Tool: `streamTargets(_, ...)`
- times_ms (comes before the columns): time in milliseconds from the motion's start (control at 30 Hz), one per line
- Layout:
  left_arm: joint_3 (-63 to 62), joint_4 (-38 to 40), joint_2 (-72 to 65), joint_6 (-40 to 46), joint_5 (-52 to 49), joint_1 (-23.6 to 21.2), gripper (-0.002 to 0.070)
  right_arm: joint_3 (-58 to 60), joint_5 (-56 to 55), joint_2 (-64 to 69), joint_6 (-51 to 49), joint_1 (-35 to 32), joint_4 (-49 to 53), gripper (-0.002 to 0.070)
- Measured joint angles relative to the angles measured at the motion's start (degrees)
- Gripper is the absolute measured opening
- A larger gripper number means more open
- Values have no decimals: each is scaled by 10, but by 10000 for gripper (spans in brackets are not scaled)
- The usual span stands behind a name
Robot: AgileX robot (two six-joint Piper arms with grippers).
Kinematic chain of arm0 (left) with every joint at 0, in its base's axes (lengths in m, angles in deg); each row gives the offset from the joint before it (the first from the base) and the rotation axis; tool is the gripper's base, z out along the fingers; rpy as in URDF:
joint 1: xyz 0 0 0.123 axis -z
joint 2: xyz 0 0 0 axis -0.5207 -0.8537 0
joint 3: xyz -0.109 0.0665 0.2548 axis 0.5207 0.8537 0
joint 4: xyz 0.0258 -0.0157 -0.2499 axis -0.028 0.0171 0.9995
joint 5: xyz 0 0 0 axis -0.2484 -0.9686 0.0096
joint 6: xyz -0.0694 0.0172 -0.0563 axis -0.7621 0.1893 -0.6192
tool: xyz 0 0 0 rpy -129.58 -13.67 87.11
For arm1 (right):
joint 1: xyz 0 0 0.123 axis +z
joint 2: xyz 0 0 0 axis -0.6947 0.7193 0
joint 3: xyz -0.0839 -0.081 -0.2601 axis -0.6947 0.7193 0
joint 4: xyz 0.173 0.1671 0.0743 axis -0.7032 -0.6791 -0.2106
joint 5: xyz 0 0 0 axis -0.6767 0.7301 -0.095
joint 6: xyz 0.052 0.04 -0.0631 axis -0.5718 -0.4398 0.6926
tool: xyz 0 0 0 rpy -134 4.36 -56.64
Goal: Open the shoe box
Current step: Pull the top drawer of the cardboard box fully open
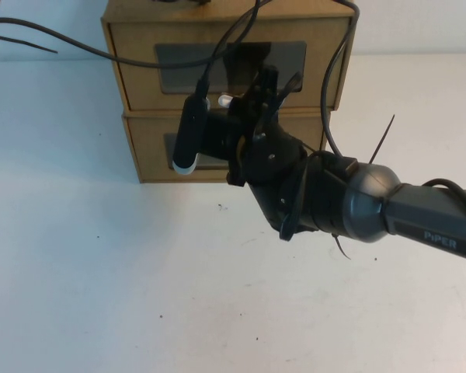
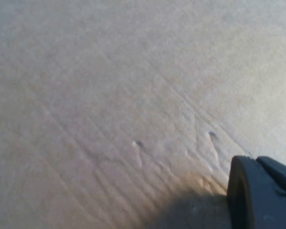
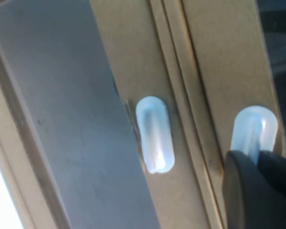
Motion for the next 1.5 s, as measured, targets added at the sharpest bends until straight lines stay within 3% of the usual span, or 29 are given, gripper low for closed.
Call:
streamTargets(1100,0,-9,1,-1,-6,2,-5,6,35,-1,0,23,3,9)
streamTargets(1500,0,-9,1,-1,-9,3,-5,75,23,-54,0,34,3,8)
